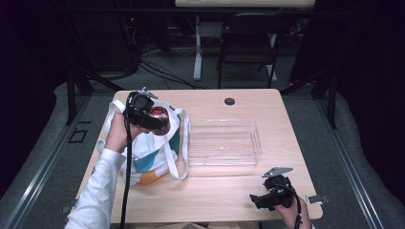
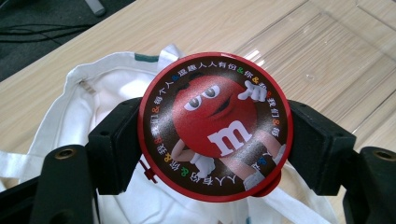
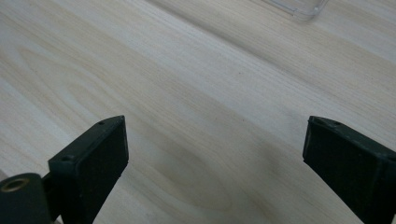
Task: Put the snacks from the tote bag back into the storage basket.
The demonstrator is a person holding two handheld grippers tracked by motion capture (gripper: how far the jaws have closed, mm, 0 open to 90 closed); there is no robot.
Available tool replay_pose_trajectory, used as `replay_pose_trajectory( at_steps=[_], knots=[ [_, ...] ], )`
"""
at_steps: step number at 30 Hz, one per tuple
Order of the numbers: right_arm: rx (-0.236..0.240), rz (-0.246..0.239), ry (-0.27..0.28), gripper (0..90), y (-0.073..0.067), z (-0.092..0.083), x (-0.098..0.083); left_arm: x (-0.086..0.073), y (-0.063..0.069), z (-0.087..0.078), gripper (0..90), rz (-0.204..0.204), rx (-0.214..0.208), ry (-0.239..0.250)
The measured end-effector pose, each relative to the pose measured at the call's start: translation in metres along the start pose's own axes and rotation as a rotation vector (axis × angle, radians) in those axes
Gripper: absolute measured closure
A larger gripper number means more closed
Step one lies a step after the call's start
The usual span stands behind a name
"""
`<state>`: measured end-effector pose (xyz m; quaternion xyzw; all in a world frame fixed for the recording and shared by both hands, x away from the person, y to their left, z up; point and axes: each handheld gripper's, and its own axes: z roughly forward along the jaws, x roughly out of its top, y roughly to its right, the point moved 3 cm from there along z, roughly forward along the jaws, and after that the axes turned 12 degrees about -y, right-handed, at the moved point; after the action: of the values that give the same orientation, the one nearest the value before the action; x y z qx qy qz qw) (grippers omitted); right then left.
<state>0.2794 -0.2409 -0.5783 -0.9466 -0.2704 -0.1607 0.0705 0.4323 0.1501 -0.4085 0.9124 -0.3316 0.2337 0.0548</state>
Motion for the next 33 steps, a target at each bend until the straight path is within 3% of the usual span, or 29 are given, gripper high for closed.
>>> replay_pose_trajectory(
  at_steps=[17, 33],
  knots=[
    [0.0, 0.005, 0.001, 6.4, 0.0, 0.001, 0.0, 0.007, 0.013, -0.001, 25.9, 0.03, -0.019, 0.012],
    [-0.001, 0.012, 0.0, 6.4, 0.002, 0.001, -0.002, 0.019, 0.03, 0.013, 26.0, 0.062, -0.051, 0.012]
  ],
)
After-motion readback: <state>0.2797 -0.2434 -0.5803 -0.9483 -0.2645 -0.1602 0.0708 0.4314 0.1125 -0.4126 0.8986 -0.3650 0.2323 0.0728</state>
